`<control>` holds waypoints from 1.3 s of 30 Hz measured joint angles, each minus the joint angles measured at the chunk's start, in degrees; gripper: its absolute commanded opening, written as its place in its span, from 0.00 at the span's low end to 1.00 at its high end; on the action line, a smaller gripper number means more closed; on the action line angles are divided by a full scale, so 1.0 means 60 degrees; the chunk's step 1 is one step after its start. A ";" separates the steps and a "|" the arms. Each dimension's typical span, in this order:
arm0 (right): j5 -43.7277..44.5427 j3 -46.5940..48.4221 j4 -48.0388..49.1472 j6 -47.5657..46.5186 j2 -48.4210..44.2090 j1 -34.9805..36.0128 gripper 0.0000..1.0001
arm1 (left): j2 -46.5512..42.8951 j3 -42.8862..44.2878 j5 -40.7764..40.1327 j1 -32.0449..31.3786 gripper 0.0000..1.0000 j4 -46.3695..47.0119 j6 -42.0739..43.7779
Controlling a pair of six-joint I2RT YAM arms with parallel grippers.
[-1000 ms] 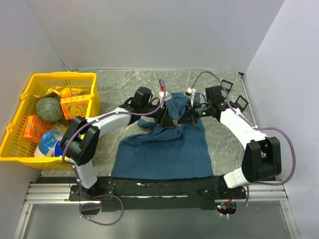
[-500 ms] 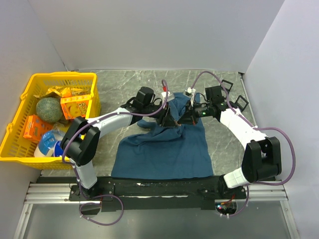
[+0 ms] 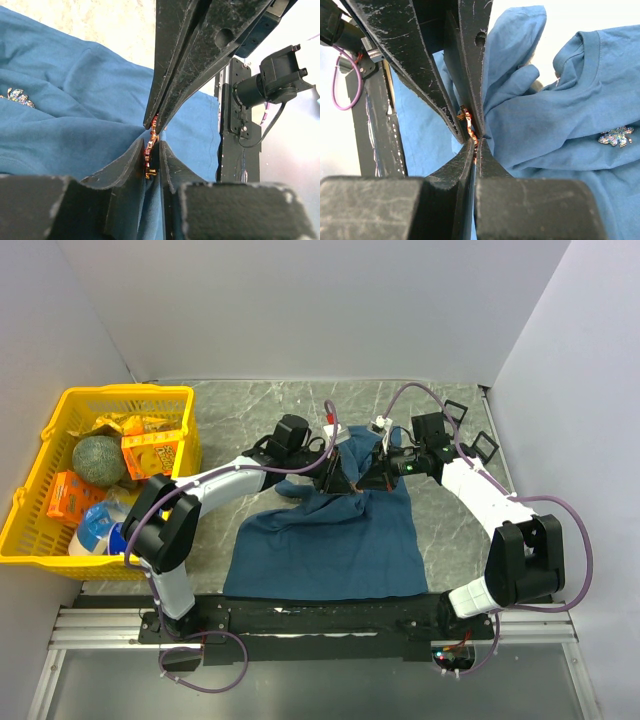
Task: Remove the brooch from the garment
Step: Remove the brooch from the clothes.
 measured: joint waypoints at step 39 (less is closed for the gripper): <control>0.0127 0.0000 0.0197 -0.0153 0.0000 0.0062 0.00 | -0.0004 0.0018 -0.0124 0.0186 0.23 -0.0004 -0.0146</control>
